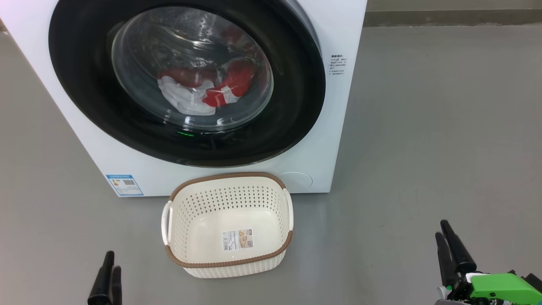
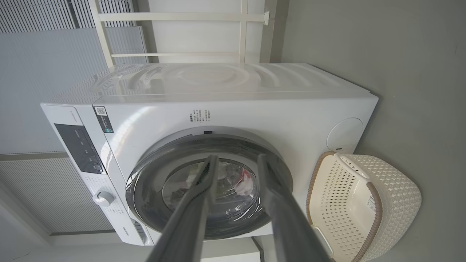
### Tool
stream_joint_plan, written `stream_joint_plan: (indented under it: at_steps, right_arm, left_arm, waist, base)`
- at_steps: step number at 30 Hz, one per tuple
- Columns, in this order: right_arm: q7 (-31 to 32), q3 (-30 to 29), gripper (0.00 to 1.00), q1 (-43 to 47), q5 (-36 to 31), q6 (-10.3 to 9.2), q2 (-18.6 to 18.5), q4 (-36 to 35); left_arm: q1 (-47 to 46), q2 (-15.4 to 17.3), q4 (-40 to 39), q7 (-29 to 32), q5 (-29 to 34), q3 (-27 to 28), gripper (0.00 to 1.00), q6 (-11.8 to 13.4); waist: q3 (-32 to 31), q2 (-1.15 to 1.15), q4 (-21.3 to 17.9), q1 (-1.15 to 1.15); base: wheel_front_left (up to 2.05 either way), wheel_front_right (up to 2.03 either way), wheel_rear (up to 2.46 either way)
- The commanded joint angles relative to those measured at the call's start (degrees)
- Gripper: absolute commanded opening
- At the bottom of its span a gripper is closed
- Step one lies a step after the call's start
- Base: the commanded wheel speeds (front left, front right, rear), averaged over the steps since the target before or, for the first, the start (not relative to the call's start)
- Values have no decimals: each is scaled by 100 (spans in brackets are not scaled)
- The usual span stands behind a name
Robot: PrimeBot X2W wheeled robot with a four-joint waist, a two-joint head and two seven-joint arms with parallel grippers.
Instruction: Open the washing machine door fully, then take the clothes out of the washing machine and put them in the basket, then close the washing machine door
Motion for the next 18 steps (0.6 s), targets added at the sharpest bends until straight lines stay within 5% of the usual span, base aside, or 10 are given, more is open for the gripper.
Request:
stream_joint_plan:
  at_steps: [1, 4, 18]
  right_arm:
    - [-20, 13, 100, -106, 3, 0, -34, -126]
    - [-76, 41, 100, -136, 19, 0, -35, -138]
    - [-230, 173, 100, -229, 5, 1, -47, -278]
  left_arm:
    - [-126, 58, -136, -29, 12, 15, 100, -4]
    - [-135, 62, -190, -96, 38, -4, 100, -6]
    - [-154, 80, -381, -336, 186, -68, 100, -14]
  waist:
    - [3, 0, 2, 1]
    - [-10, 0, 12, 12]
    - [13, 0, 36, 0]
  base:
    - [0, 0, 0]
    - [0, 0, 0]
    - [0, 0, 0]
